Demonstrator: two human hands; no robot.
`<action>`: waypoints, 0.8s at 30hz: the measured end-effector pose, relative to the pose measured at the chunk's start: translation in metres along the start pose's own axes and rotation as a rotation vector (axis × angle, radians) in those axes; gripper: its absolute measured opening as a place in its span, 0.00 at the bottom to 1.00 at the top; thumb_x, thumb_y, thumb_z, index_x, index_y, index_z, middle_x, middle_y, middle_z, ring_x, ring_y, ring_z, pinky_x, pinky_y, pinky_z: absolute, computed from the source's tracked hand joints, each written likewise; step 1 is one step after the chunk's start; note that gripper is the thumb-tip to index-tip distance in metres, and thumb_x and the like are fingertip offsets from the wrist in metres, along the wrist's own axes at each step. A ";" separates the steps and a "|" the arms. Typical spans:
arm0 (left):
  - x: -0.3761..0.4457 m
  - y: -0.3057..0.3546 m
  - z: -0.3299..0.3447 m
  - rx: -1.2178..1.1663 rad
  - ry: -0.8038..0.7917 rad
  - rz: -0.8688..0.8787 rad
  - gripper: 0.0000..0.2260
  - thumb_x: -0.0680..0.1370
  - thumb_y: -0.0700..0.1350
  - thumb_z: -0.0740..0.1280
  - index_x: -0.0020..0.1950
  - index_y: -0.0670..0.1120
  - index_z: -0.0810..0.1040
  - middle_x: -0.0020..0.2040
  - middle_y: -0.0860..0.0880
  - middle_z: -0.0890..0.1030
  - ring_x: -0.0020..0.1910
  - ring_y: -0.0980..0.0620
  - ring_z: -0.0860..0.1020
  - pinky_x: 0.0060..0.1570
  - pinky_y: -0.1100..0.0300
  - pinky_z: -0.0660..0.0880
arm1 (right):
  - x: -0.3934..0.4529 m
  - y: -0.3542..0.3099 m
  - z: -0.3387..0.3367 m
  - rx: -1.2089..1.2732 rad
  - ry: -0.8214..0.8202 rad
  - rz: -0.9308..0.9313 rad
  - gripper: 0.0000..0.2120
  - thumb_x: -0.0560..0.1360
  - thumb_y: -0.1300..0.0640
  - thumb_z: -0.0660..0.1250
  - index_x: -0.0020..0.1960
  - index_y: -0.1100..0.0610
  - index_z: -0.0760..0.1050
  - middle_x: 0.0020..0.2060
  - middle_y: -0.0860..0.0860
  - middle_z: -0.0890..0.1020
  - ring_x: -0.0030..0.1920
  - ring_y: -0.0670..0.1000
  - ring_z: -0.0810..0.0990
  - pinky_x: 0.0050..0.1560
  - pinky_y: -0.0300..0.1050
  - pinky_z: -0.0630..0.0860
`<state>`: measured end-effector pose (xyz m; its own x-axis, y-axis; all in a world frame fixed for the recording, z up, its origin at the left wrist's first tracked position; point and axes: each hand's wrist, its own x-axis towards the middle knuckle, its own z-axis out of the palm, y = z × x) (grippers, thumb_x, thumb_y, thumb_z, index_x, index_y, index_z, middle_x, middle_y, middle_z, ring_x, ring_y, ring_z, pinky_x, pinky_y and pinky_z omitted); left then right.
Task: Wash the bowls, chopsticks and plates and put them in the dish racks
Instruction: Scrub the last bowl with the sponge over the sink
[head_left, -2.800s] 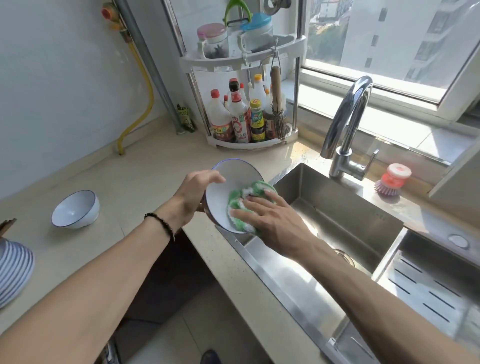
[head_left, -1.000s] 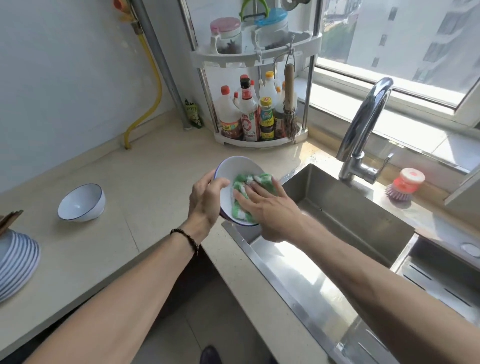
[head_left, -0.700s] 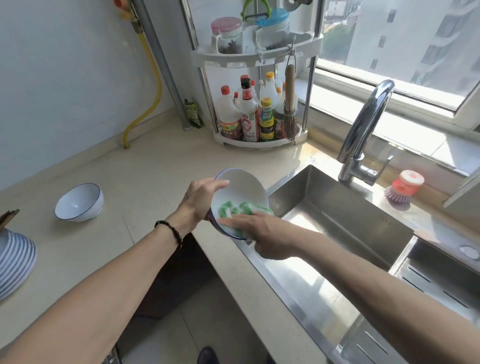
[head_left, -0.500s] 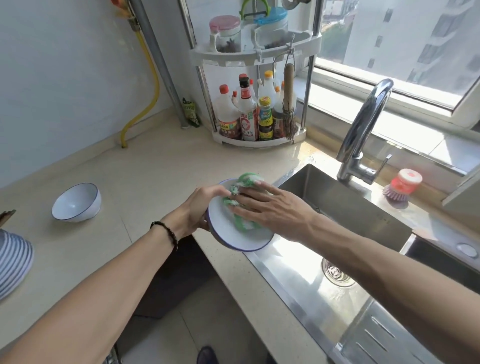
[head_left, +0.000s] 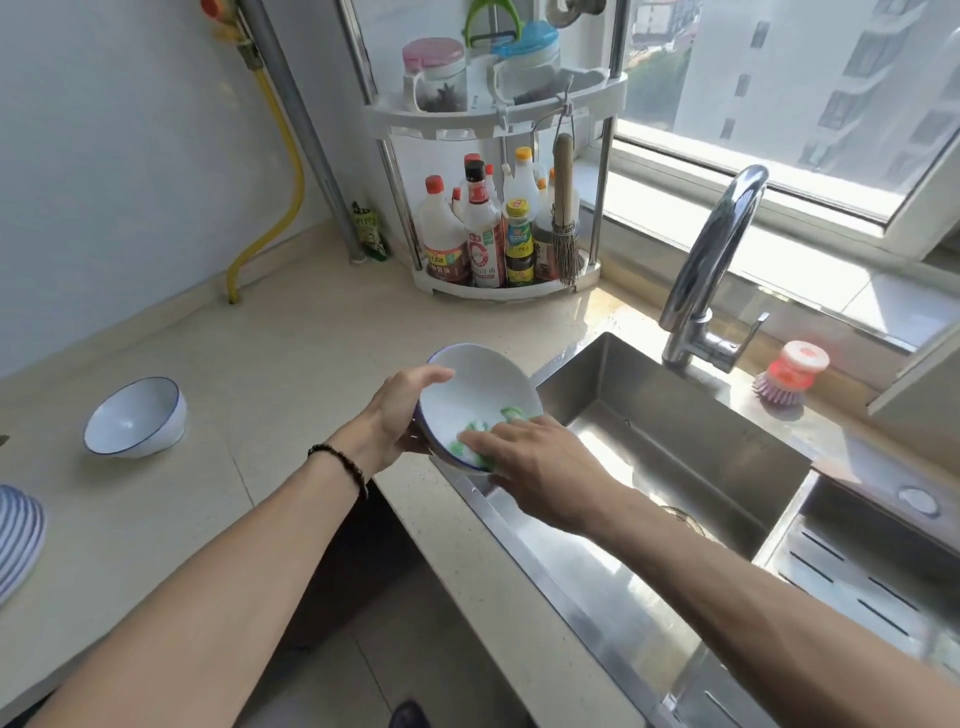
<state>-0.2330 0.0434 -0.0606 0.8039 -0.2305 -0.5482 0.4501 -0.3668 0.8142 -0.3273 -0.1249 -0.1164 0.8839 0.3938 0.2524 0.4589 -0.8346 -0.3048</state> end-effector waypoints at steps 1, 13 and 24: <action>-0.001 0.000 0.003 -0.009 -0.026 -0.001 0.19 0.76 0.55 0.66 0.62 0.45 0.78 0.57 0.39 0.81 0.49 0.42 0.81 0.43 0.52 0.80 | -0.001 0.007 0.001 -0.035 0.030 -0.012 0.19 0.71 0.62 0.74 0.60 0.53 0.77 0.41 0.51 0.81 0.43 0.59 0.80 0.44 0.50 0.74; 0.002 -0.021 0.021 1.528 -0.045 0.864 0.06 0.78 0.48 0.70 0.52 0.51 0.85 0.50 0.51 0.84 0.62 0.50 0.78 0.76 0.56 0.34 | -0.014 0.040 -0.025 -0.142 0.077 -0.104 0.14 0.72 0.61 0.75 0.56 0.56 0.77 0.41 0.52 0.80 0.41 0.56 0.77 0.41 0.56 0.81; -0.009 -0.006 0.038 0.311 -0.221 0.314 0.08 0.75 0.42 0.76 0.51 0.40 0.85 0.46 0.41 0.86 0.43 0.48 0.84 0.44 0.55 0.79 | -0.015 0.000 -0.023 1.099 0.205 0.542 0.31 0.81 0.45 0.62 0.80 0.48 0.58 0.77 0.46 0.61 0.72 0.46 0.68 0.68 0.44 0.72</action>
<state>-0.2583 0.0133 -0.0678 0.7651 -0.5464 -0.3407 0.0352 -0.4929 0.8694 -0.3424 -0.1392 -0.0989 0.9980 -0.0511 -0.0376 -0.0410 -0.0671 -0.9969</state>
